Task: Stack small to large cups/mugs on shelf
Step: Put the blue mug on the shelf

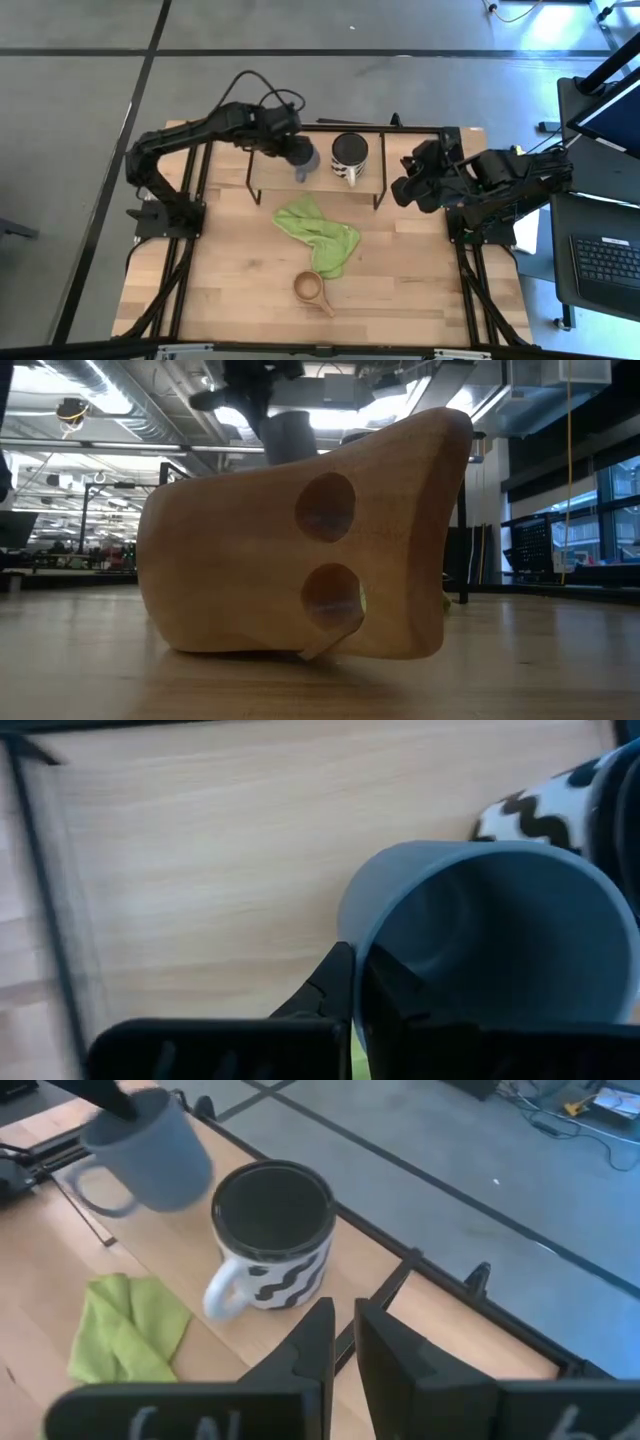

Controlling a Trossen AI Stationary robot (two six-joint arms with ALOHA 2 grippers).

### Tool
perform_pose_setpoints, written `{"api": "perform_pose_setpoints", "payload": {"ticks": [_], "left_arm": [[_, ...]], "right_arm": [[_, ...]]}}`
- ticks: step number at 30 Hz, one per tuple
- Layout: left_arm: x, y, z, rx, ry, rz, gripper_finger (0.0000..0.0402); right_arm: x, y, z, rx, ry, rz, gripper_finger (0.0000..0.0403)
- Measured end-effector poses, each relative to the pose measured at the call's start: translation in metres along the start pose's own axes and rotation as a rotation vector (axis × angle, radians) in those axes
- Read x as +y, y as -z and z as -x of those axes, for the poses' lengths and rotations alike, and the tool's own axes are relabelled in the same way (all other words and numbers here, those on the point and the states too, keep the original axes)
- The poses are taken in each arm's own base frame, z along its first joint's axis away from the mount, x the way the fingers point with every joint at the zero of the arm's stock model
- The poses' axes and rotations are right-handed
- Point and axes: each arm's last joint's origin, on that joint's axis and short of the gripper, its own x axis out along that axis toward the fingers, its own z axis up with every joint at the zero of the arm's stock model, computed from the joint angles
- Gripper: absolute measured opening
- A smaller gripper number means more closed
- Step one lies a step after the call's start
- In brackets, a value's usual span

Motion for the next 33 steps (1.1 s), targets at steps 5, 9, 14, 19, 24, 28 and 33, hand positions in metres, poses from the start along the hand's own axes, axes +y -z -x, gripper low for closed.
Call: {"api": "perform_pose_setpoints", "payload": {"ticks": [5, 9, 14, 19, 24, 28, 33], "left_arm": [[-0.012, -0.005, -0.016, 0.054, -0.042, -0.036, 0.0003], [-0.022, -0.012, -0.011, 0.032, -0.028, -0.060, 0.0004], [-0.025, -0.019, -0.007, 0.026, -0.067, -0.082, 0.0005], [-0.028, -0.019, -0.015, 0.042, -0.095, -0.086, 0.0005], [-0.029, -0.020, -0.015, 0.042, -0.079, -0.061, 0.0006], [-0.028, -0.021, -0.015, 0.039, -0.080, -0.020, 0.0007], [-0.029, -0.021, -0.015, 0.044, -0.077, -0.019, 0.0010]], "right_arm": [[0.000, 0.001, 0.002, -0.008, -0.003, 0.008, 0.0046], [0.000, 0.001, 0.004, -0.023, -0.003, 0.010, 0.0046], [0.000, 0.002, 0.005, -0.023, -0.006, 0.011, 0.0046], [0.000, 0.002, 0.005, -0.029, -0.001, 0.013, 0.0046], [-0.001, 0.002, 0.005, -0.028, 0.006, 0.022, 0.0046], [-0.001, 0.002, 0.005, -0.033, 0.013, 0.029, 0.0046], [-0.001, 0.002, 0.005, -0.033, 0.014, 0.040, 0.0046]]}}
